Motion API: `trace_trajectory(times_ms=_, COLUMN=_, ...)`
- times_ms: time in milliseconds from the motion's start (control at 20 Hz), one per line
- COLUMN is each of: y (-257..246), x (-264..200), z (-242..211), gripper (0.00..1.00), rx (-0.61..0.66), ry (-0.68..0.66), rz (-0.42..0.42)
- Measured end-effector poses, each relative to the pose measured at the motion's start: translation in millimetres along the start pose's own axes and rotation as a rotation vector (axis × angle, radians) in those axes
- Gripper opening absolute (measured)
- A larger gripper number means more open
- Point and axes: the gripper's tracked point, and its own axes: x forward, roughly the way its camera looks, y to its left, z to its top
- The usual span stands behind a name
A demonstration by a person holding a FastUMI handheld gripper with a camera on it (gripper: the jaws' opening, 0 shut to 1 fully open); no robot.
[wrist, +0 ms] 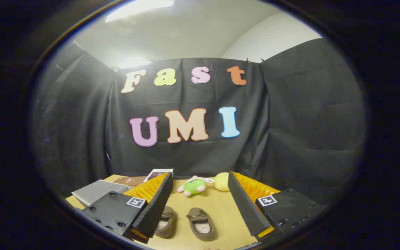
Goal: Open the storage box then place both shoes into the box .Put the left shoe in first, then the right shoe, with the right side of both shoes facing outward in a uniform manner.
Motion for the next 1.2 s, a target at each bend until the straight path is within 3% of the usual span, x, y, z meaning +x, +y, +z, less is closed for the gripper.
trace_trajectory(times_ms=650, y=5, x=-2, z=-2, gripper=1.0, rx=0.003, ry=0.012, rz=-0.009)
trace_trajectory(times_ms=1200, y=21, x=16, z=-33, gripper=1.0, rx=0.052, ry=0.099, rz=0.009)
